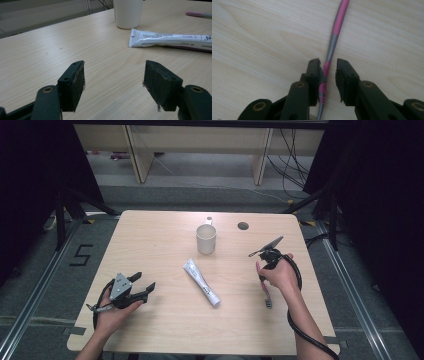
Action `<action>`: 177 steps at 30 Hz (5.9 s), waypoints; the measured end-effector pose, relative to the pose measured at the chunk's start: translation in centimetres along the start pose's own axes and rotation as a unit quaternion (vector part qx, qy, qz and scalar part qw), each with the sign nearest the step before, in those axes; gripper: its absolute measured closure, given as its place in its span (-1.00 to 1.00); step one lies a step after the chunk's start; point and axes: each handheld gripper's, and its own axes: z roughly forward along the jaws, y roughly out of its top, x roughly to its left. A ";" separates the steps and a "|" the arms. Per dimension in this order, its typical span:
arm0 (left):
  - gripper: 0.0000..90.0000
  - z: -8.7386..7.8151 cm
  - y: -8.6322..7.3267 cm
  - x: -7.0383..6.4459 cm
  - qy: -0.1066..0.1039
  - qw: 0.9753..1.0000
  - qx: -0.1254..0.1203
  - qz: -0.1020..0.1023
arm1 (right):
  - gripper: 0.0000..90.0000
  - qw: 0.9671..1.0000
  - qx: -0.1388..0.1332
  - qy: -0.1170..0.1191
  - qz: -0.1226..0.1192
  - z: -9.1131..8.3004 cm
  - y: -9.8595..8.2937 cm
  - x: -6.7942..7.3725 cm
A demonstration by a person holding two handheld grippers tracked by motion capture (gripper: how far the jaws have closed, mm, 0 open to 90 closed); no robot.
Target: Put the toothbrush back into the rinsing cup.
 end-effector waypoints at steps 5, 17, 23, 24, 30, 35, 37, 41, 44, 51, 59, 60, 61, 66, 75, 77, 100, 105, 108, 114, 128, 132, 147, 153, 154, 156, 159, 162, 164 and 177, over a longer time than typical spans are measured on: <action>-0.27 0.0 0.0 0.0 0.000 1.000 0.001 0.000 | 0.63 1.000 0.011 0.001 0.002 0.0 0.3 0.0; -0.27 0.0 0.0 0.0 -0.001 1.000 -0.002 -0.001 | 0.67 1.000 0.027 0.016 0.002 0.5 0.9 0.0; -0.27 0.0 0.0 0.0 -0.001 1.000 -0.004 -0.002 | 0.68 1.000 0.025 -0.005 0.008 0.9 0.9 0.2; -0.27 0.0 0.0 0.0 -0.001 1.000 -0.004 -0.002 | 0.68 1.000 0.025 -0.005 0.008 0.9 0.9 0.2; -0.27 0.0 0.0 0.0 -0.001 1.000 -0.002 -0.001 | 0.68 0.999 0.038 -0.009 0.011 0.9 1.2 0.1; -0.27 0.0 0.0 0.0 -0.002 1.000 -0.003 -0.001 | 0.67 0.999 0.038 -0.012 0.013 1.1 1.4 0.1; -0.27 0.0 0.0 0.0 -0.002 1.000 -0.003 -0.001 | 0.67 0.999 0.044 -0.014 0.011 1.3 1.5 0.0; -0.27 0.0 0.0 0.0 -0.002 1.000 -0.002 0.000 | 0.68 0.998 0.056 -0.011 0.012 1.4 1.7 0.1; -0.27 0.0 0.0 0.0 -0.002 1.000 -0.003 -0.001 | 0.68 0.999 0.049 -0.015 0.010 1.6 1.7 0.1; -0.27 0.0 0.0 0.0 -0.002 1.000 -0.003 -0.001 | 0.70 0.998 0.063 -0.010 0.015 1.9 2.0 0.0; -0.27 0.0 0.0 0.0 -0.003 1.000 -0.003 0.000 | 0.75 0.997 0.076 -0.010 0.006 2.5 2.0 0.0; -0.27 -0.1 0.0 0.0 -0.003 1.000 -0.002 0.001 | 0.77 0.997 0.082 -0.010 0.006 2.6 2.1 0.0; -0.27 0.0 0.0 0.0 -0.002 1.000 -0.002 0.000 | 0.80 0.996 0.089 -0.008 0.004 2.6 2.1 0.1; -0.27 0.0 0.0 0.0 -0.002 1.000 -0.002 0.001 | 0.83 0.996 0.083 -0.007 -0.010 2.9 2.0 0.0; -0.26 0.0 0.0 0.0 -0.016 1.000 0.002 0.000 | 0.84 0.985 0.072 0.006 -0.158 1.9 1.5 0.5; -0.24 0.0 0.0 -0.1 -0.018 1.000 0.007 0.003 | 0.84 0.980 0.088 0.014 -0.177 1.2 1.2 1.1; -0.12 1.0 4.4 -5.5 -0.211 0.974 0.027 0.082 | 0.85 0.806 0.108 0.064 -0.579 -2.8 -1.7 7.4; -0.12 2.7 6.5 -8.4 -0.282 0.952 0.050 0.112 | 0.85 0.794 0.107 0.060 -0.595 -3.4 -1.7 9.2; -0.12 3.8 7.5 -9.9 -0.311 0.940 0.059 0.126 | 0.85 0.783 0.103 0.065 -0.609 -3.5 -1.6 9.9; -0.11 5.5 8.5 -12.3 -0.336 0.925 0.075 0.160 | 0.85 0.769 0.116 0.069 -0.625 -3.4 -1.3 11.0; 0.31 8.7 8.6 -15.4 -0.348 0.913 0.099 0.188 | 0.85 0.763 0.099 0.095 -0.632 -3.2 -0.9 12.7; 0.47 8.9 8.5 -15.4 -0.352 0.915 0.089 0.178 | 0.85 0.752 0.092 0.098 -0.645 -3.3 -0.7 12.9; 0.78 8.9 8.2 -15.6 -0.344 0.918 0.099 0.172 | 0.85 0.750 0.088 0.096 -0.648 -3.5 -0.7 13.5; 0.79 8.5 8.4 -15.0 -0.327 0.927 0.086 0.161 | 0.51 0.792 0.055 0.076 -0.603 -4.9 -0.7 12.8; 0.79 8.5 8.4 -15.0 -0.327 0.927 0.086 0.161 | 0.51 0.792 0.055 0.076 -0.603 -4.9 -0.7 12.8; 0.79 8.4 8.4 -14.7 -0.318 0.932 0.082 0.151 | 0.38 0.812 0.019 0.081 -0.578 -5.6 -0.8 12.1; 0.79 8.1 8.4 -14.0 -0.310 0.939 0.069 0.132 | 0.23 0.836 -0.044 0.094 -0.539 -6.5 -1.1 10.9; 0.79 7.7 8.4 -13.2 -0.292 0.948 0.052 0.114 | 0.11 0.874 -0.136 0.123 -0.451 -7.4 -2.0 9.3; 0.79 7.6 8.4 -13.0 -0.285 0.952 0.046 0.105 | 0.09 0.876 -0.155 0.125 -0.439 -7.6 -2.2 8.9; 0.79 6.9 8.8 -10.4 -0.194 0.980 -0.022 0.032 | 0.06 0.891 -0.366 0.197 -0.184 -5.1 -5.0 6.5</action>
